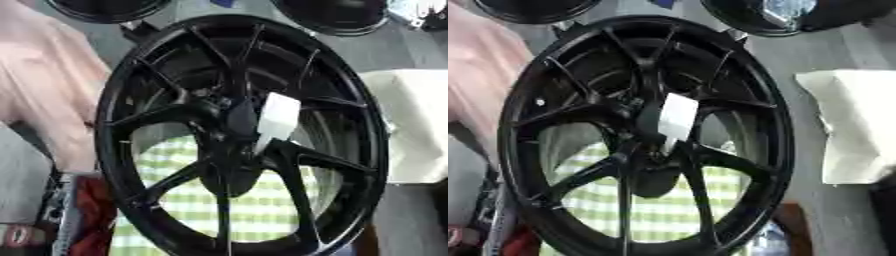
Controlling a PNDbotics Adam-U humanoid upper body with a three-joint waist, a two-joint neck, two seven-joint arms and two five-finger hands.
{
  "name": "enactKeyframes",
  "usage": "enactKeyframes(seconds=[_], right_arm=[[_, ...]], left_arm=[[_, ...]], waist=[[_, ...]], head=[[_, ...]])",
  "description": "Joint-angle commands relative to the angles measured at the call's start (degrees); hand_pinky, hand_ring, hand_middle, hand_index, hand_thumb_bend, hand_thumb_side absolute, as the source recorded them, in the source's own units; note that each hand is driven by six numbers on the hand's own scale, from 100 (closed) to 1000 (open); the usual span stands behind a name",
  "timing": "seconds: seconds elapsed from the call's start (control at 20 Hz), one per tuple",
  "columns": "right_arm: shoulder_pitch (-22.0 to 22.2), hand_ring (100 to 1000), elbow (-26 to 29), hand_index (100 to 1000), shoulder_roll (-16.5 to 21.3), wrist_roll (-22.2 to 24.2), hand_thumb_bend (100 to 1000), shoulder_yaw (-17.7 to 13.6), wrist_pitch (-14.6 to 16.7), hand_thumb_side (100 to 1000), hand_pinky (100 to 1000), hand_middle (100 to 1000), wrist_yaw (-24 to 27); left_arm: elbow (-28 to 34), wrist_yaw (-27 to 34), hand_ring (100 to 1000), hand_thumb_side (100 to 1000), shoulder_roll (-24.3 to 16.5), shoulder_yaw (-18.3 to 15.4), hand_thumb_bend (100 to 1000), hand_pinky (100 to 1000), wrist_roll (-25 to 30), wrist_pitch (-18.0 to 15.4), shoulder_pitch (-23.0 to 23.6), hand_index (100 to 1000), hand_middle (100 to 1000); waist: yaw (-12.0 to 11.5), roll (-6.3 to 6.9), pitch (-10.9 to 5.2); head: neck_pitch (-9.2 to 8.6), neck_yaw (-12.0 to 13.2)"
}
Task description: Pull the pin out of the wheel hub.
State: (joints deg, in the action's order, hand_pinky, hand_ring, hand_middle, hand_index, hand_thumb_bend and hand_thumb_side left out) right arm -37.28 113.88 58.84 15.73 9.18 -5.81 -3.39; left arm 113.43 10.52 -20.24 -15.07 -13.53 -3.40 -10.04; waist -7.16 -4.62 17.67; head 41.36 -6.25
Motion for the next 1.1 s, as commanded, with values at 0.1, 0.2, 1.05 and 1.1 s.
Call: enactKeyframes(seconds=[0.1,0.2,1.05,1.1], right_arm=[[-0.88,812,0.71,772,2.53,0.99,326,-0.19,0.57,347,899,724,-0.90],[-0.95,813,0.71,773,2.69,1.42,330,0.06,0.78,345,899,726,-1.12],[1.43,828,0.71,788,6.40,8.71,403,4.42,8.87,339,893,750,-2.67],[1.43,828,0.71,788,6.53,8.86,406,4.87,9.30,338,893,749,-2.66]], left_arm=[[1.16,-0.37,645,824,-1.73,-0.22,132,834,0.20,-0.09,-0.36,837,694],[1.16,-0.37,645,824,-1.76,-0.20,132,834,0.24,-0.10,-0.36,837,695],[1.16,-0.29,647,823,-2.02,-0.05,134,833,0.66,0.05,-0.39,837,695],[1.16,-0.28,647,823,-2.03,-0.02,134,833,0.69,0.07,-0.40,837,695]], waist=[[0.03,0.15,-1.61],[0.08,0.13,-1.62],[0.15,-0.11,-1.86],[0.13,-0.14,-1.83]], head=[[-0.94,-0.16],[-0.98,-0.16],[-1.07,0.15],[-1.04,0.18]])
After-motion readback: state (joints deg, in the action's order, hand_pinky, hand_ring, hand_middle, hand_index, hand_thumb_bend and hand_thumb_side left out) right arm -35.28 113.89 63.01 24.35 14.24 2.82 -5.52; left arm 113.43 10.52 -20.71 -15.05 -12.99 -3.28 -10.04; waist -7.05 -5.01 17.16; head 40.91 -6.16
